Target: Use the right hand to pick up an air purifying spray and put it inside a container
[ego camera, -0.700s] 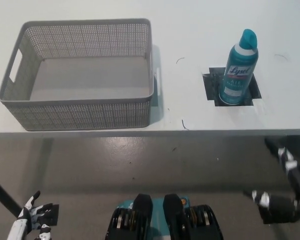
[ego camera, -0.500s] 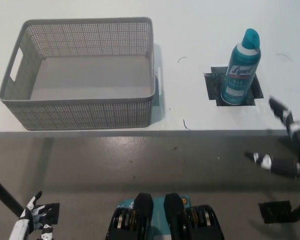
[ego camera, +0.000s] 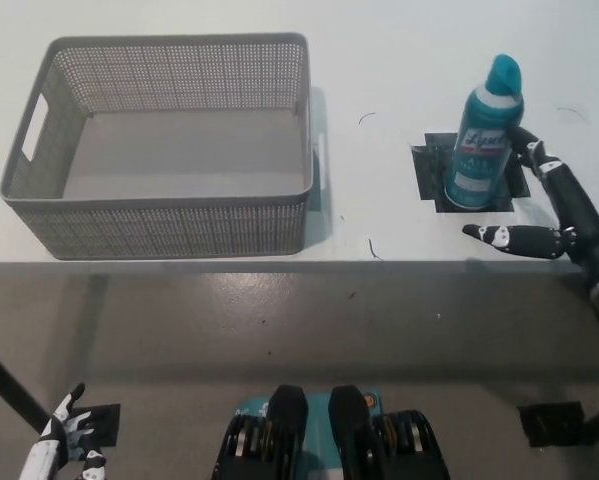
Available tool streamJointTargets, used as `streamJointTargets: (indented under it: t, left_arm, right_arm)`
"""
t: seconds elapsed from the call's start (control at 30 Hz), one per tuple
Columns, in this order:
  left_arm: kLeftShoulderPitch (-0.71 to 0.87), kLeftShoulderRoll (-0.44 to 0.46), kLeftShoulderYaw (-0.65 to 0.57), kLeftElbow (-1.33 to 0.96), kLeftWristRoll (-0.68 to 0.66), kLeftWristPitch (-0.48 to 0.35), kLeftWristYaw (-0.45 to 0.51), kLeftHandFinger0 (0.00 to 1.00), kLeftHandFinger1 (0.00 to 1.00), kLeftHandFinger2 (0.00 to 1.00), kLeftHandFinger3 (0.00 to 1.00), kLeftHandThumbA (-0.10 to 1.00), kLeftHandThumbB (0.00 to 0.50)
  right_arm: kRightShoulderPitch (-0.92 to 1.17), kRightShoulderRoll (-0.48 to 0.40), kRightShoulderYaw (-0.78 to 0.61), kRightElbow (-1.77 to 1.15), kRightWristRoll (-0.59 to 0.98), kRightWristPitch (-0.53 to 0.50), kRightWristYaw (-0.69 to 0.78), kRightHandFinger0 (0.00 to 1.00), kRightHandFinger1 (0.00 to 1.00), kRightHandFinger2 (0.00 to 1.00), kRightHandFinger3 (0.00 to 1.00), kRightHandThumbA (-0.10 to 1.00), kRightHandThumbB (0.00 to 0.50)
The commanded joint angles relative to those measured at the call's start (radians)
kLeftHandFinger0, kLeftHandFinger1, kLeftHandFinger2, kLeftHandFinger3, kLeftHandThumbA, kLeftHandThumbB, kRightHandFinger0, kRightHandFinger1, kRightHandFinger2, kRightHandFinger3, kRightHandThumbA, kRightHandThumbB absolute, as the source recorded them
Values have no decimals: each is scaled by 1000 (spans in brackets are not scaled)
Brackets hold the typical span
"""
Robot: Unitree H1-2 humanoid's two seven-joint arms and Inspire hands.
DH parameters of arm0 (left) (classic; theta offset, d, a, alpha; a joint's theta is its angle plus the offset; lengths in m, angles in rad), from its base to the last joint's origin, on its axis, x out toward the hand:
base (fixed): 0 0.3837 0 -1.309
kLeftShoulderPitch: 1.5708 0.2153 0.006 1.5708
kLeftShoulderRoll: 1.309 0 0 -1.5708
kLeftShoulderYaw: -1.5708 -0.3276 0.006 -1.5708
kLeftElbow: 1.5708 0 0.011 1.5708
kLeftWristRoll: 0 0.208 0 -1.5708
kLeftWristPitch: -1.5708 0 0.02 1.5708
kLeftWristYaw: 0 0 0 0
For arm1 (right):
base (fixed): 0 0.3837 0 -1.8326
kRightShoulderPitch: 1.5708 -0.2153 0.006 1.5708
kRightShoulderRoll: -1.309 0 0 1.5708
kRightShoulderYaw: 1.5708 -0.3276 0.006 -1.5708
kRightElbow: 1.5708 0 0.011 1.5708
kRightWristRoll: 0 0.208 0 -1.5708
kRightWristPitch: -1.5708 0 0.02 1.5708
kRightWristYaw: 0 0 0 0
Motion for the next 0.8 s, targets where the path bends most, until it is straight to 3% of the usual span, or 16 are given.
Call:
streamJointTargets:
  t: [0.0,0.17,0.5,0.6,0.77]
  left_arm:
    - [10,6,4,-20,-3,-39,9,561,716,804,1000,52,289]
    - [5,12,14,-28,-3,-41,13,549,699,792,1000,13,287]
    - [15,6,14,-16,-2,-51,17,561,714,810,1000,-4,283]
    - [6,7,13,-11,5,-51,19,537,692,796,1000,50,291]
    - [6,6,12,-18,1,-41,15,545,702,796,1000,33,287]
  right_arm:
    - [-58,-4,-10,34,11,-13,13,1000,1000,1000,1000,951,500]
    - [-36,23,-59,7,52,12,-27,1000,1000,1000,1000,1000,500]
    - [19,71,-132,38,82,-44,-42,1000,1000,1000,1000,1000,500]
    - [9,77,-143,82,88,-69,-46,1000,1000,1000,1000,1000,500]
    - [-3,82,-148,90,83,-65,-51,1000,1000,1000,1000,1000,500]
